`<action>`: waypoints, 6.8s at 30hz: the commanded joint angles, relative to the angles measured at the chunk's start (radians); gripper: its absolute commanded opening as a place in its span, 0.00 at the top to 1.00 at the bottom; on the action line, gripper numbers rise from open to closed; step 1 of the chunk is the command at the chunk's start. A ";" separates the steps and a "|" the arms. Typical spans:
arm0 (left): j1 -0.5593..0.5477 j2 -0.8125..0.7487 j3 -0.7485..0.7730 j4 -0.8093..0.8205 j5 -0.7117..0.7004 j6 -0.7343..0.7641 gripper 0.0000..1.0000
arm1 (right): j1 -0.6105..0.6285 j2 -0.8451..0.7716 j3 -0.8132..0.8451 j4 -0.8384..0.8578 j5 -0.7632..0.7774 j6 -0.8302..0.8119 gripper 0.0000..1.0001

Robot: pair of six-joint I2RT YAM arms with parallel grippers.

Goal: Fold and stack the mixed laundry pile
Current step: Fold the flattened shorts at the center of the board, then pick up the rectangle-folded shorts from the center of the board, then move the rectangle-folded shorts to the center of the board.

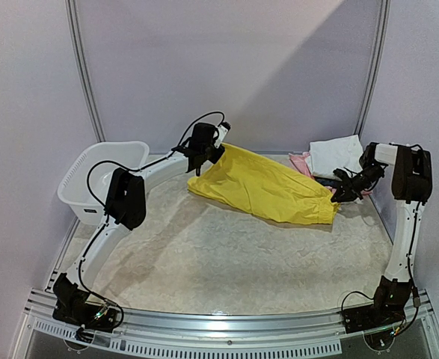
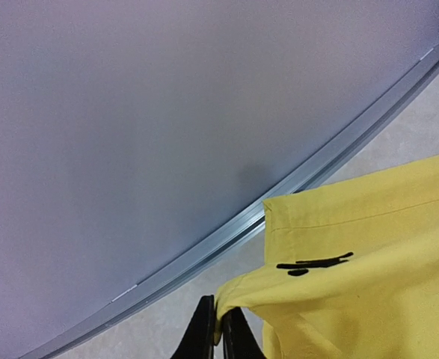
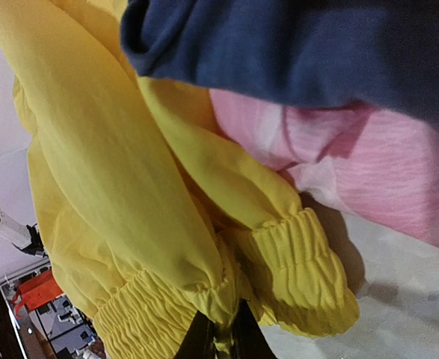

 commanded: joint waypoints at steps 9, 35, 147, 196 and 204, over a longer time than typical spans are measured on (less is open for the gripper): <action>-0.006 -0.048 -0.006 -0.007 -0.141 0.078 0.44 | -0.012 -0.049 0.040 0.100 0.131 0.031 0.57; -0.042 -0.508 -0.440 -0.571 0.256 -0.428 0.16 | 0.320 -0.529 -0.338 0.134 0.259 -0.290 0.37; -0.356 -1.411 -2.047 0.162 -0.259 -2.095 0.98 | 0.657 -1.009 -1.261 0.627 0.818 -0.983 0.96; -0.178 -0.596 -1.239 0.390 0.220 -1.301 0.49 | 0.298 -0.350 -0.569 0.517 0.340 -0.358 0.60; -0.277 -0.726 -1.118 0.319 0.252 -1.124 0.47 | 0.283 -0.639 -0.574 0.442 0.277 -0.309 0.29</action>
